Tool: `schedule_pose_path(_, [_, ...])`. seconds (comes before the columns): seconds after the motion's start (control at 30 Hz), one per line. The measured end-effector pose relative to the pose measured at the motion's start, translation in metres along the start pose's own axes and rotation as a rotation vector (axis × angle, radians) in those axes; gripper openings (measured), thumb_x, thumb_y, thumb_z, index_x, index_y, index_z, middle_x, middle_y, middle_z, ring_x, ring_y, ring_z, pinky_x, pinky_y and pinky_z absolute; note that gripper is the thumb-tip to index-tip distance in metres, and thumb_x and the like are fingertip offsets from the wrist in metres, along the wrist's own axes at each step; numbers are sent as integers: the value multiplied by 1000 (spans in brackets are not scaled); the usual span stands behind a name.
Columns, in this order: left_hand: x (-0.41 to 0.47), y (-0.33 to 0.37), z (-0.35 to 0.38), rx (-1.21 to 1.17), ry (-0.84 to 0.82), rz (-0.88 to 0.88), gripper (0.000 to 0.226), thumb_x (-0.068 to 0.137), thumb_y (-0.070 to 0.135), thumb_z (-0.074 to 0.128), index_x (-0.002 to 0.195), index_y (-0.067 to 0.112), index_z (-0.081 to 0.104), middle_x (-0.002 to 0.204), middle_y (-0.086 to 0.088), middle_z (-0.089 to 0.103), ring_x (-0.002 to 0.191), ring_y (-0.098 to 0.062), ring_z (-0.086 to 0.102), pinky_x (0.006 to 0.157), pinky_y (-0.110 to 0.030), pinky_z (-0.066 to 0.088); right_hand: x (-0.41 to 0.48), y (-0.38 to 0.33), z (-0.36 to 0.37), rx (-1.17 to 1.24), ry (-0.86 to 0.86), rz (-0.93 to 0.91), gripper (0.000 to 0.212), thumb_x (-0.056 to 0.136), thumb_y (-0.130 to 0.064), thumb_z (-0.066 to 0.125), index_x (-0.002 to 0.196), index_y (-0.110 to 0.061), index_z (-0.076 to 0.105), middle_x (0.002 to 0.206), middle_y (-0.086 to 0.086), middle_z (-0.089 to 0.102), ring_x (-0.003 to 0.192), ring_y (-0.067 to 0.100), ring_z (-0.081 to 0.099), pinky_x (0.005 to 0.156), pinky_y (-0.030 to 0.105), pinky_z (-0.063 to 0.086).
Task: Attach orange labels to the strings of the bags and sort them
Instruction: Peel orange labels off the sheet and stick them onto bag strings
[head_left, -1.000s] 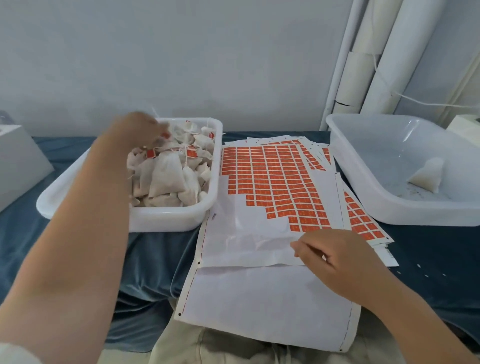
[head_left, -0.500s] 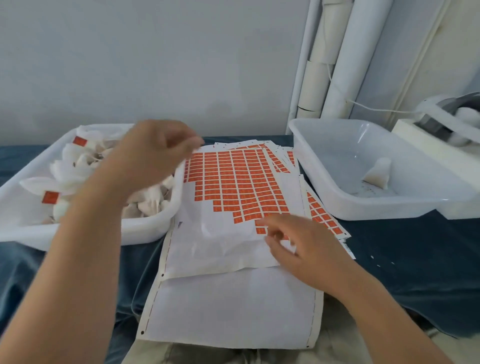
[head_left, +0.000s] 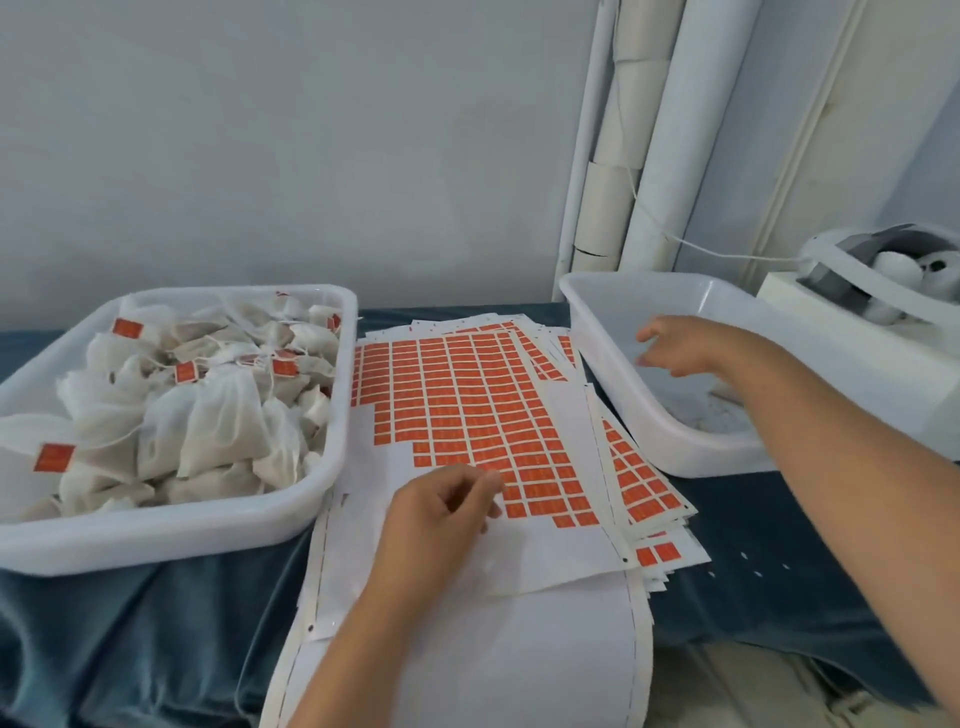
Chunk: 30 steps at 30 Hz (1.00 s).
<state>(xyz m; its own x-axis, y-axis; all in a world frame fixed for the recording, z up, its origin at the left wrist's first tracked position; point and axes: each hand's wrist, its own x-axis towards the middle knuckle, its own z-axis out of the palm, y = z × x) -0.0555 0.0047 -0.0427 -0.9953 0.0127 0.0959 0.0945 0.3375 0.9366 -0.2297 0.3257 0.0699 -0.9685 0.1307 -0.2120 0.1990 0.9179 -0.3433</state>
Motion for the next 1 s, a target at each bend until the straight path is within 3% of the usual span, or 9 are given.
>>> schedule_pose_path(0.07, [1, -2, -3, -58, -8, 7, 21, 100, 44, 64, 91, 33, 79, 84, 18, 76, 80, -4, 72, 64, -10, 53, 9, -7, 9, -153, -48, -66, 63, 101, -35, 67, 157, -24, 43, 156, 4, 50, 135, 29, 54, 116, 48, 41])
schedule_pose_path(0.1, [0, -2, -4, -60, -2, 6, 21, 101, 43, 63, 90, 33, 79, 83, 17, 76, 80, -4, 72, 64, -10, 53, 10, -11, 15, -150, -60, -118, 57, 100, -36, 68, 153, -27, 47, 151, 1, 55, 132, 27, 56, 112, 47, 44])
schedule_pose_path(0.2, [-4, -3, -7, -45, 29, 10, 22, 101, 42, 63, 89, 32, 79, 82, 17, 75, 79, -4, 71, 65, -10, 53, 11, -16, 31, -123, -12, -239, 12, 98, -29, 72, 108, -34, 69, 115, -1, 72, 97, 17, 66, 81, 37, 49])
schedule_pose_path(0.3, [-5, -4, -4, -16, 24, 0, 22, 101, 43, 63, 88, 32, 77, 81, 19, 75, 78, -3, 70, 66, -12, 53, 9, -9, 34, -227, 42, -243, 14, 95, -22, 75, 86, -30, 69, 95, 1, 72, 81, 17, 66, 67, 30, 45])
schedule_pose_path(0.43, [-4, -3, -3, -8, 20, -17, 22, 101, 45, 63, 88, 33, 77, 82, 20, 75, 80, -1, 70, 68, -15, 53, 6, 12, 16, -64, 128, -231, 6, 94, -23, 76, 90, -19, 73, 92, 1, 73, 88, 23, 71, 78, 37, 60])
schedule_pose_path(0.63, [-5, 0, -3, -14, 34, -32, 22, 100, 46, 63, 88, 34, 77, 82, 21, 75, 80, -1, 70, 68, -17, 53, -30, 36, 10, 297, 227, -216, 7, 98, -34, 72, 102, -29, 72, 105, -7, 74, 96, 16, 73, 87, 38, 61])
schedule_pose_path(0.73, [-6, 2, -3, -12, 35, -16, 21, 100, 45, 63, 89, 35, 77, 82, 19, 75, 79, -2, 70, 67, -17, 54, -51, 36, 13, 267, 376, -227, 15, 97, -38, 73, 104, -25, 70, 100, -4, 73, 92, 19, 71, 80, 37, 57])
schedule_pose_path(0.83, [-8, 2, -3, -11, 30, -25, 22, 100, 47, 63, 88, 35, 77, 83, 20, 75, 80, -1, 70, 67, -17, 53, -76, 31, 15, 233, 518, -275, 16, 99, -38, 69, 103, -22, 68, 99, -5, 71, 93, 19, 66, 70, 26, 45])
schedule_pose_path(1.0, [-13, 8, -4, -40, 43, 48, 32, 91, 59, 62, 84, 31, 77, 81, 17, 75, 81, -5, 70, 66, -14, 53, -134, 8, 18, 467, 640, -377, 19, 96, -46, 69, 100, -27, 69, 95, -11, 72, 90, 10, 67, 71, 27, 47])
